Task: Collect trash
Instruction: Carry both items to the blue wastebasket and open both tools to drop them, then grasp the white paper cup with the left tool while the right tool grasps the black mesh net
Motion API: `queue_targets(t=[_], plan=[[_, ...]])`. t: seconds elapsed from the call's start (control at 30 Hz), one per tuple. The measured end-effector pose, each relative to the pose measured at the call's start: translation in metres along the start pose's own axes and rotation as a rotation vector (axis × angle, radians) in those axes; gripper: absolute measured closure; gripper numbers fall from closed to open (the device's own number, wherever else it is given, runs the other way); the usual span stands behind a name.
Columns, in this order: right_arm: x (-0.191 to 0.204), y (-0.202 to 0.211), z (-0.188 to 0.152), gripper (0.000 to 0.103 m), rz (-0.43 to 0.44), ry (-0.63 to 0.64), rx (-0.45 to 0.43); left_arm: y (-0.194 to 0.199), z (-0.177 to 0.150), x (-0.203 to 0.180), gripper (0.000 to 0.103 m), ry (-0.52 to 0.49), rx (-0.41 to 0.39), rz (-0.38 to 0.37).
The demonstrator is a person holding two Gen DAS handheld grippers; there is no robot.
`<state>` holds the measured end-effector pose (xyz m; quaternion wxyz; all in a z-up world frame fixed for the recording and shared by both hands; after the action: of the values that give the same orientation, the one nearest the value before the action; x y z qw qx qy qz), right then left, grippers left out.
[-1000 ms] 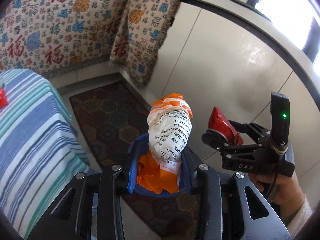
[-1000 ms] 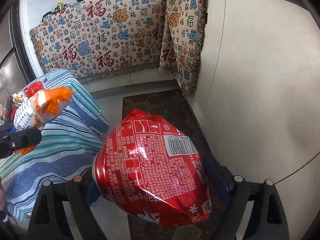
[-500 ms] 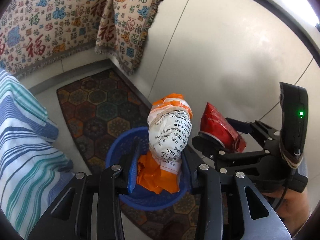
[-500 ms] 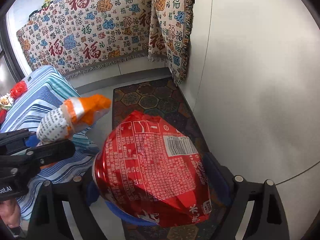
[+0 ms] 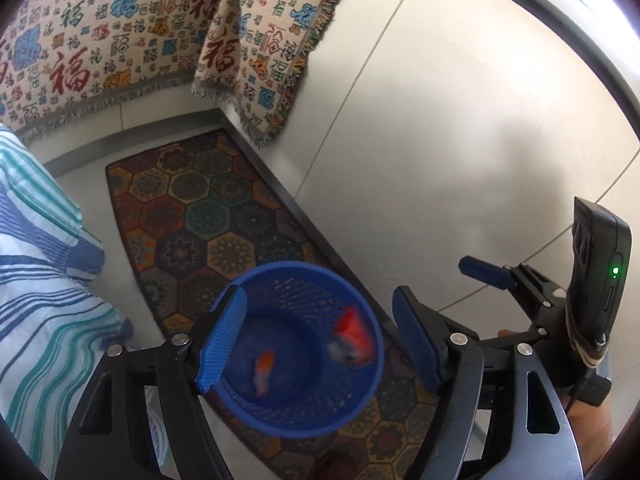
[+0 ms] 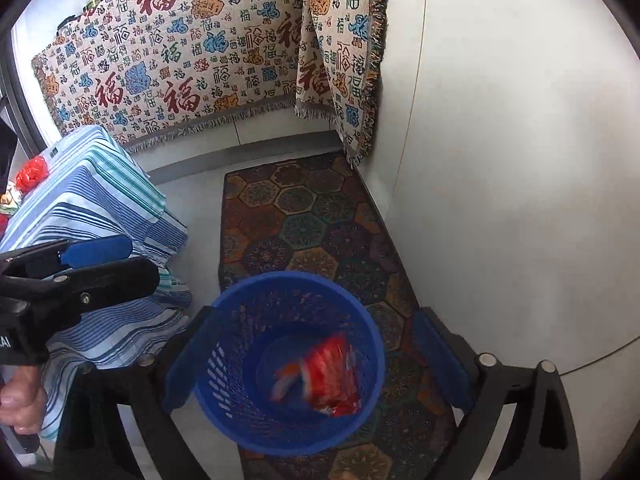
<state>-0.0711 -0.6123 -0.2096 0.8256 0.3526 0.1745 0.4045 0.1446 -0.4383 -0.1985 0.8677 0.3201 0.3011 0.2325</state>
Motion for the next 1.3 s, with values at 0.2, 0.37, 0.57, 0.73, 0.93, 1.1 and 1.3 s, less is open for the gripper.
queue_targets(t=[0.2, 0.37, 0.57, 0.73, 0.93, 1.1, 1.3], plan=[[0.021, 0.017, 0.012, 0.003, -0.016, 0.05, -0.047, 0.045, -0.006, 0.014, 0.026, 0.007, -0.064, 0.037], [0.053, 0.044, 0.028, 0.003, -0.035, 0.101, -0.129, 0.109, -0.031, 0.031, 0.02, 0.014, -0.116, 0.084], [0.119, 0.082, 0.033, 0.003, -0.002, 0.182, -0.235, 0.184, -0.083, 0.069, 0.02, 0.016, -0.116, 0.156], [0.195, 0.099, 0.026, 0.003, 0.095, 0.239, -0.277, 0.239, -0.123, 0.116, 0.02, 0.008, -0.123, 0.271], [0.294, 0.105, -0.001, 0.003, 0.28, 0.34, -0.244, 0.311, -0.153, 0.191, 0.012, 0.086, -0.204, 0.429], [0.361, 0.091, -0.031, 0.003, 0.375, 0.459, -0.146, 0.323, -0.165, 0.243, 0.009, 0.198, -0.163, 0.435], [0.389, 0.084, -0.041, 0.003, 0.375, 0.532, -0.133, 0.301, -0.17, 0.252, 0.002, 0.106, -0.066, 0.454]])
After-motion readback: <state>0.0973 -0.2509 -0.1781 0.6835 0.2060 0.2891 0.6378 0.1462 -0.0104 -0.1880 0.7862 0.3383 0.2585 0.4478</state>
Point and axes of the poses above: each gripper's, at about its wrist camera, not at the fingertips, and y roughly against the way its jaws point, x to its left, z to its top, the point moved 2 cm from there along -y, roughly the way its jaws point, and after that the axes turned 4 degrees about -x, right-handed, at the moved point
